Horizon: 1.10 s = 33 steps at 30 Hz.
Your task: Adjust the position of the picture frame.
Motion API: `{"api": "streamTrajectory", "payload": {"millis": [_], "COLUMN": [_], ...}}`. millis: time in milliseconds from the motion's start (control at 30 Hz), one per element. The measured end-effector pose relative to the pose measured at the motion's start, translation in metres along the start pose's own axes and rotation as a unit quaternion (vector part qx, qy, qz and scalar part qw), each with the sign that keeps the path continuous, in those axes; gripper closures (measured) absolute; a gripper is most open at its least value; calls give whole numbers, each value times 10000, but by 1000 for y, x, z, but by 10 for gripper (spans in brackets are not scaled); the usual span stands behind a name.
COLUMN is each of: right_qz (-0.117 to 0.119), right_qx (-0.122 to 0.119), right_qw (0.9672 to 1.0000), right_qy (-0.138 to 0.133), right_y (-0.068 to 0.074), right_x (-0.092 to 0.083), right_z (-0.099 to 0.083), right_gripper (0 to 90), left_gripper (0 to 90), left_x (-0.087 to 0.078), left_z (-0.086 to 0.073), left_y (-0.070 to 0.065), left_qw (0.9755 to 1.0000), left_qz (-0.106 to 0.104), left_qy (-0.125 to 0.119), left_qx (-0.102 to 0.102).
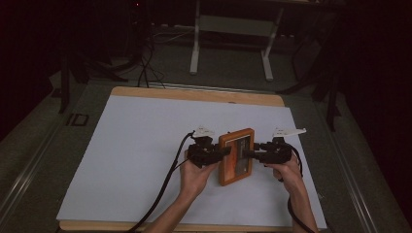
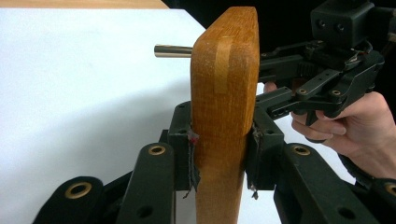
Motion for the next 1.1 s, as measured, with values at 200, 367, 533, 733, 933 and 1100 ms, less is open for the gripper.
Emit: {"api": "streamTrajectory", "payload": {"millis": [200, 367, 533, 733, 933, 1100], "right_qz": [-27, -84, -138, -181, -205, -241], "right_qx": [-17, -25, -40, -83, -126, -152], "right_qw": [10000, 9999, 9998, 9998, 9997, 9996], "right_qy": [-69, -96, -113, -88, -91, -36], "right_y": [4, 10, 15, 22, 28, 33], "right_x": [7, 14, 24, 35, 43, 51], "right_z": [7, 13, 19, 24, 25, 25], "right_gripper": [481, 492, 505, 511, 526, 532], "left_gripper": [683, 683, 683, 684, 685, 685], "left_x": [-8, -16, -24, -33, -40, -45], "left_z": [2, 4, 5, 6, 6, 6], "left_y": [9, 19, 34, 46, 58, 68], "left_qw": [9999, 9998, 9993, 9993, 9981, 9973], "left_qz": [-36, -123, -289, -364, -539, -635], "left_qy": [-67, -108, -108, -118, -76, -6], "left_qx": [-79, -140, -210, -55, 299, 370]}}
Point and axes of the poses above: each handheld gripper's, and its own axes: x roughly forward along the jaws, z roughly out of its top, y roughly to its left, the point moved 1 cm from there along x, roughly forward along the jaws
